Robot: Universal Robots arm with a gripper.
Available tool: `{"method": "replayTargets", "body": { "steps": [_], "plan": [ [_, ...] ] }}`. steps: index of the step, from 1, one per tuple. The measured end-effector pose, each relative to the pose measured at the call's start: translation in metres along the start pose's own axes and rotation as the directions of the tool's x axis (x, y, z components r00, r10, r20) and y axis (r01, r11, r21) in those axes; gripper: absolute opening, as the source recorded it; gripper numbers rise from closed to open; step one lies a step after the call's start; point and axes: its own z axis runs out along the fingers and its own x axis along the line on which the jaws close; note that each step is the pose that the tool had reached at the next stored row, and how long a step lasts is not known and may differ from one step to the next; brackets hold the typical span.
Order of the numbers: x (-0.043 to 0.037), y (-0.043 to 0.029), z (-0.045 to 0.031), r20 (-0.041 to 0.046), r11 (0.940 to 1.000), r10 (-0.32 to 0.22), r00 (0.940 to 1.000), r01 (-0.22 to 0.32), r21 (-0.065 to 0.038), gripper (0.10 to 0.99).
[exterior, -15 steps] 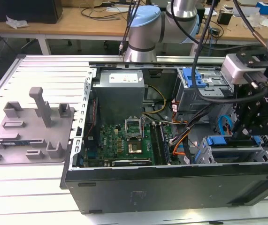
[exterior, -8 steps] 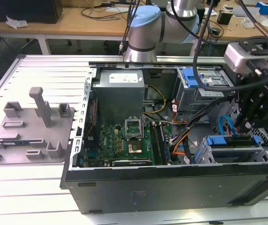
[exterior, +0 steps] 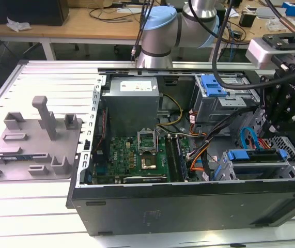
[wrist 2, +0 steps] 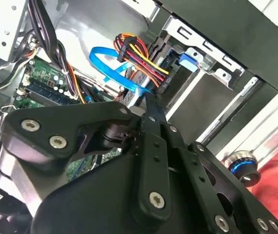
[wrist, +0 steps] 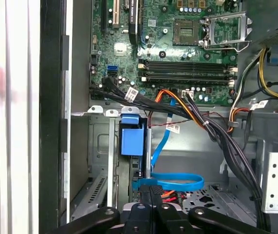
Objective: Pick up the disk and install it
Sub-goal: 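Insert the second disk wire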
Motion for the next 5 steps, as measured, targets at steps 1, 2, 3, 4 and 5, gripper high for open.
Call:
{"method": "replayTargets", "body": {
  "steps": [1, 2, 3, 4, 5],
  "plan": [
    [0.0000, 0.0000, 0.0000, 0.0001, 1.0000, 0.000, 1.0000, 0.000, 0.000, 0.106],
    [0.0000, 0.0000, 0.0000, 0.0000, 1.0000, 0.000, 1.0000, 0.000, 0.001, 0.106],
    [0.0000, 0.0000, 0.0000, 0.0000, 1.0000, 0.000, 1.0000, 0.000, 0.002, 0.106],
    [0.0000, 0.0000, 0.0000, 0.0000, 1.0000, 0.000, 1.0000, 0.000, 0.003, 0.106],
    [0.0000, 0.0000, 0.0000, 0.0000, 1.0000, 0.000, 1.0000, 0.000, 0.004, 0.106]
  ]
}}
